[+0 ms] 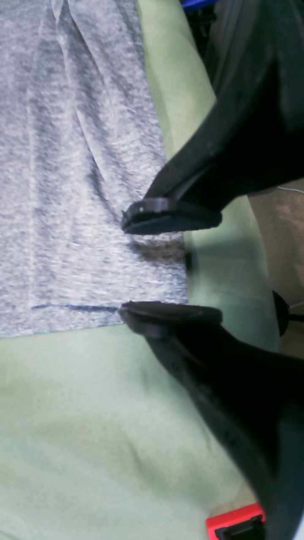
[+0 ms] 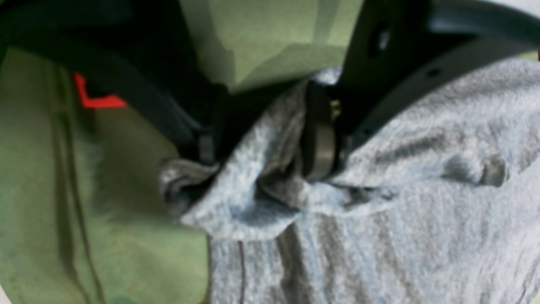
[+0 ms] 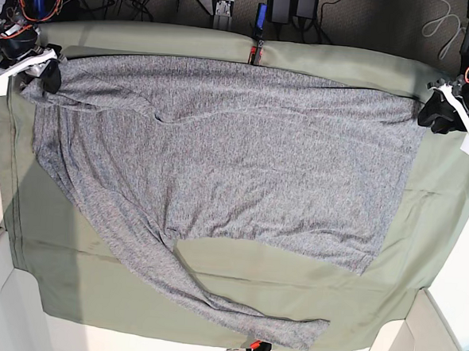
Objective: Fold the T-shirt properly
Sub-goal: 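Move both grippers along the shirt sides and pinch the hem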
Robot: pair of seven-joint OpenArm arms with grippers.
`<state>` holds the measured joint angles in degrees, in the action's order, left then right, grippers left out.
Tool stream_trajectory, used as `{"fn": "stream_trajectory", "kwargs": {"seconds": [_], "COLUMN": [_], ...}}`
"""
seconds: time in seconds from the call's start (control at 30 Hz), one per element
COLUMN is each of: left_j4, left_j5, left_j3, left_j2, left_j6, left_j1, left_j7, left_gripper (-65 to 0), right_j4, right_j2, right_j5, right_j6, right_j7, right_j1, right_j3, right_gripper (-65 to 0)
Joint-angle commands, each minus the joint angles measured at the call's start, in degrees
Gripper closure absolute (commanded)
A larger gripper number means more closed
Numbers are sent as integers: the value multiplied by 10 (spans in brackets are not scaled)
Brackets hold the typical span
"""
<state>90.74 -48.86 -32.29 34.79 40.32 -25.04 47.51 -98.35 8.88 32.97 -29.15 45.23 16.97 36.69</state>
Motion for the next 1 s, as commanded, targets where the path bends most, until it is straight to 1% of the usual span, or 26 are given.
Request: {"fn": "stream_trajectory", "kwargs": {"seconds": [0.0,0.07,0.2,0.27,0.33,0.47,0.6,0.63,0.73,0.8,0.87,0.97], "left_j4": [7,7,8,8,8,7,-15,-30,-92,-142,-199,-289], "left_j5": [-12,-25,-67,-82,-81,-56,15,29,42,52,59,71], "left_j3": [-9,-21,-72,-78,-70,-7,80,102,164,201,235,281], "left_j2": [13,13,19,32,43,68,77,76,76,76,76,76], "left_j6": [-3,-3,-3,-3,-3,-3,-3,-9,-11,-11,-11,-11], "left_j1": [3,3,3,9,31,83,148,171,250,302,353,423], "left_j7": [-11,-10,-11,-21,-28,-42,-83,-92,-99,-99,-106,-154], "left_gripper": [-293,-293,-293,-293,-293,-293,-293,-293,-294,-319,-360,-376], "right_j4": [-10,-15,-42,-57,-57,-40,-3,13,84,147,212,295], "right_j2": [10,10,11,19,31,55,77,82,92,99,104,105], "right_j5": [7,10,22,22,19,17,2,-9,-53,-79,-97,-112], "right_j6": [0,0,0,9,13,13,13,13,15,22,23,23], "right_j7": [-15,-15,-17,-23,-34,-34,-35,-35,-50,-58,-60,-60], "right_j1": [-3,-3,-3,-5,-18,-71,-135,-157,-225,-271,-311,-357], "right_j3": [7,15,45,50,50,48,23,11,-37,-73,-107,-150], "right_gripper": [-266,-265,-265,-265,-265,-266,-266,-266,-267,-268,-268,-268]}}
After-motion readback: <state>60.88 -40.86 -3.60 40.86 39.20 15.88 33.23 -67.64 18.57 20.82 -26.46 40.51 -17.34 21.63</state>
